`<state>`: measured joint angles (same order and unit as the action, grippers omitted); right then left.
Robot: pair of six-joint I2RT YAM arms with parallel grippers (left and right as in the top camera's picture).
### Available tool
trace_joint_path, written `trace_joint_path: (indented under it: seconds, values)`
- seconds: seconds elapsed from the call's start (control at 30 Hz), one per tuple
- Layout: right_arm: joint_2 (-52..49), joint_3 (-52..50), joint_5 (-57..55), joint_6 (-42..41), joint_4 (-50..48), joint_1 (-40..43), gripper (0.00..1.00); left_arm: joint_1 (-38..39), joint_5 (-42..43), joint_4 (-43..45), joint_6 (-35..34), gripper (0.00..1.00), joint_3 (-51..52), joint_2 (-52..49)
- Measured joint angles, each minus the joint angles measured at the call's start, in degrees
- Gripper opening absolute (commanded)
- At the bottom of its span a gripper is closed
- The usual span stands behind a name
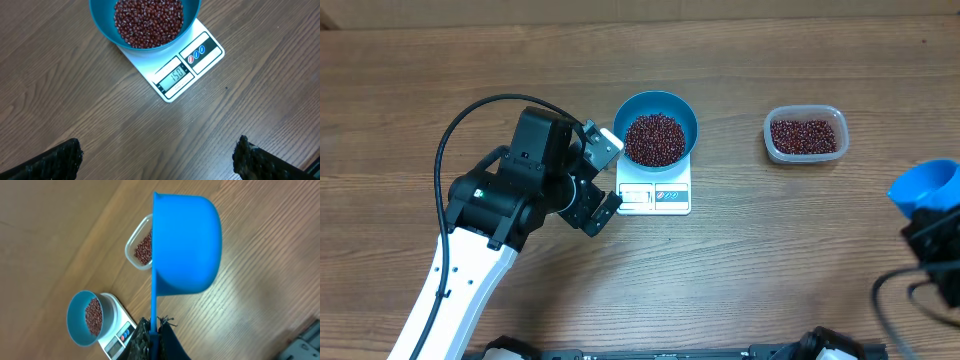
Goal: Scoop item into bowl and weigh 150g on scale
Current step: 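Lower the blue scoop onto the table right of the scale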
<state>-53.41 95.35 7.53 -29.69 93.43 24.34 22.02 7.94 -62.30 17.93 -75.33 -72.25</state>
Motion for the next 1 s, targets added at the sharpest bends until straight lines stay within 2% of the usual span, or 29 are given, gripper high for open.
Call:
trace_joint_path:
  seconds: [0.13,0.37,0.63,0.8,0.83,0.9,0.97,1.0]
  values:
    - [7.8,-12.9,4.3,-2.2,-6.4,0.0,0.04,0.0,0.0,0.0,0.0,1.00,0.0,0.0]
    - [10.5,-42.0,14.6,-3.2,-32.0,0.0,0.04,0.0,0.0,0.0,0.0,0.99,-0.2,0.0]
    - [10.5,-61.1,23.7,-3.4,-48.5,0.0,0.04,0.0,0.0,-0.1,0.0,1.00,-0.2,0.0]
    - [10.5,-69.9,26.0,-3.2,-54.2,0.0,0.04,0.0,0.0,0.0,0.0,1.00,-0.2,0.0]
    - [10.5,-71.5,26.3,-3.2,-56.0,0.0,0.06,0.0,0.0,-0.1,0.0,0.99,-0.2,0.0]
    - [10.5,-73.8,26.7,-3.1,-58.0,0.0,0.20,0.0,0.0,0.0,0.0,1.00,-0.2,0.0]
    - [10.6,-75.4,27.0,-3.0,-58.5,0.0,0.50,0.0,0.0,0.0,0.0,1.00,-0.2,0.0]
    - [10.6,-75.7,27.0,-2.9,-58.5,0.0,0.60,0.0,0.0,0.0,0.0,1.00,-0.2,0.0]
